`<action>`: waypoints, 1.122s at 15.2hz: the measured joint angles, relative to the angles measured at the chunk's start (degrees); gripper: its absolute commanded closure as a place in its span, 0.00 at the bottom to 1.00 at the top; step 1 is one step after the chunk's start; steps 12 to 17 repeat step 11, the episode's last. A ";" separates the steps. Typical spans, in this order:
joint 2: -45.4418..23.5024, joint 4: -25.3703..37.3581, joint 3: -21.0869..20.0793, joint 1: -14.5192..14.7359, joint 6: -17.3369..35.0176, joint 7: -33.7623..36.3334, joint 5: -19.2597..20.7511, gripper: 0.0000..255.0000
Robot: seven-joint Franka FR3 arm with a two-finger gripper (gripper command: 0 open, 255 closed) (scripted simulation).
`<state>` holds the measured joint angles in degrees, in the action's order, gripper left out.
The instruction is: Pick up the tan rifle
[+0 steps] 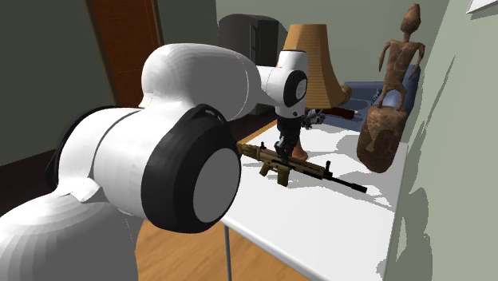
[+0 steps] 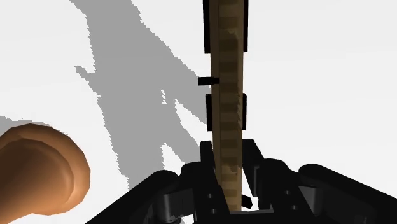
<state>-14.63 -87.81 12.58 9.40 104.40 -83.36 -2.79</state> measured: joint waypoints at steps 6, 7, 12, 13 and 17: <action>-0.44 5.09 0.05 -0.18 -4.74 0.00 -0.06 1.00; -0.16 5.47 0.07 -0.16 -5.40 0.03 0.01 1.00; -0.90 9.33 0.13 -0.41 -8.51 -0.10 -0.16 1.00; -0.90 9.33 0.13 -0.41 -8.51 -0.10 -0.16 1.00; -0.90 9.33 0.13 -0.41 -8.51 -0.10 -0.16 1.00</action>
